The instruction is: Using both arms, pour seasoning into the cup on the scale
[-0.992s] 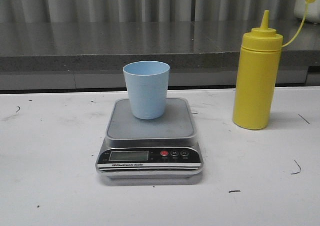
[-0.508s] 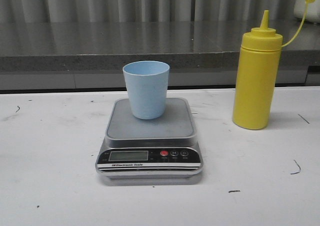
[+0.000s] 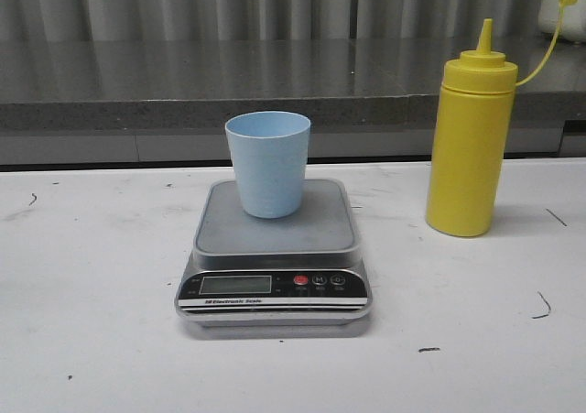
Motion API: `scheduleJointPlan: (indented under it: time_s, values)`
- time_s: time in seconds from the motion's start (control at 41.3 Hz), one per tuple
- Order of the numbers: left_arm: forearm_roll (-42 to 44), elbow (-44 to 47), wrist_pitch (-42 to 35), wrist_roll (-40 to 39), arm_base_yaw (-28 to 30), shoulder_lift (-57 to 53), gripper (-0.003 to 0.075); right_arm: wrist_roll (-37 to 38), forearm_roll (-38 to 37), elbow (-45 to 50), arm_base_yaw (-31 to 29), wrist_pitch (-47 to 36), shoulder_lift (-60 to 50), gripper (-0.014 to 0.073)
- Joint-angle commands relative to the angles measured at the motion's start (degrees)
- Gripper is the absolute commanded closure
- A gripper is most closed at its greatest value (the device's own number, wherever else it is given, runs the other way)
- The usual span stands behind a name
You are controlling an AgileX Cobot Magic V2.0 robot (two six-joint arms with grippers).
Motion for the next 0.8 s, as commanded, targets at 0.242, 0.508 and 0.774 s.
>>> scheduleJointPlan:
  time_s: [0.242,0.508,0.774]
  values:
    - [-0.41,1.26,-4.81,-0.40,0.11,-0.95,0.0740,-0.60,-0.66,-1.55,0.27,-3.60,0.38,0.0662]
    - [-0.41,1.26,-4.81,-0.40,0.11,-0.95,0.0740,-0.60,-0.72,-1.55,0.27,-3.46,0.38,0.0662]
    - [-0.41,1.26,-4.81,-0.40,0.11,-0.95,0.0740,-2.39,-1.56,4.87,-4.04,-12.20,-6.91,0.0659]
